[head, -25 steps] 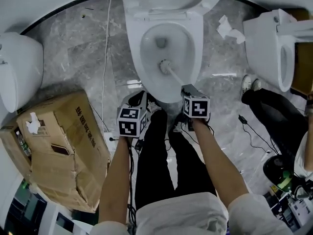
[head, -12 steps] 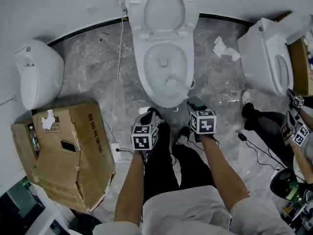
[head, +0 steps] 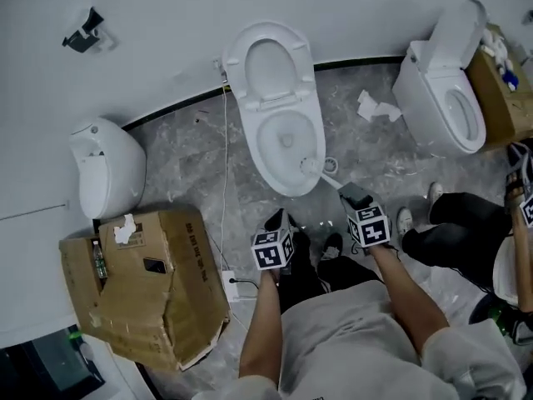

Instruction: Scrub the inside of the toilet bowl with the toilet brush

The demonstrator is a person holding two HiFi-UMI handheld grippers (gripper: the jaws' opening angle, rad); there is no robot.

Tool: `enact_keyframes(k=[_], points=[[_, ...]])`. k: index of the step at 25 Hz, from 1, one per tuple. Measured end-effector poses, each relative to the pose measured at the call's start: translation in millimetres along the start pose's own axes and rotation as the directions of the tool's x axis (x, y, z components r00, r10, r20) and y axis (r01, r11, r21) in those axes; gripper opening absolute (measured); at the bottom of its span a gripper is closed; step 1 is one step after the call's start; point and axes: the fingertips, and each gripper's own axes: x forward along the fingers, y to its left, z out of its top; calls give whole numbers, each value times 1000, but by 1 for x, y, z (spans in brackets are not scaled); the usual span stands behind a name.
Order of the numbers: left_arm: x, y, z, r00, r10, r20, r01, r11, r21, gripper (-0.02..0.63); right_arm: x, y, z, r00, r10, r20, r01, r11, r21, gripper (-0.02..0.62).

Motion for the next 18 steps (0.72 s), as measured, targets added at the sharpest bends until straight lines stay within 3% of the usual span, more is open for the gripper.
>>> enact_keyframes(k=[4,6,13,18], points=[[-23,-22,-9,1000,-4,-21,3,999,-34,26,-47,-7,-13,999,-42,-25,43,998,34,176],[-37,-30,-17,1000,-3,-27,3,1000,1,26,-66,-2,-29,998,-62,-30,63,996,57,176],[-89,-35,-37,998,-24,-50,27,999,45,26,-103,33,-43,993,-119,-13,119,993,-14,175],[-118,-37,-36,1000,-6,17,4,994,111,26,-125,52,-76,990,-139,-30,139,990,-9,175]])
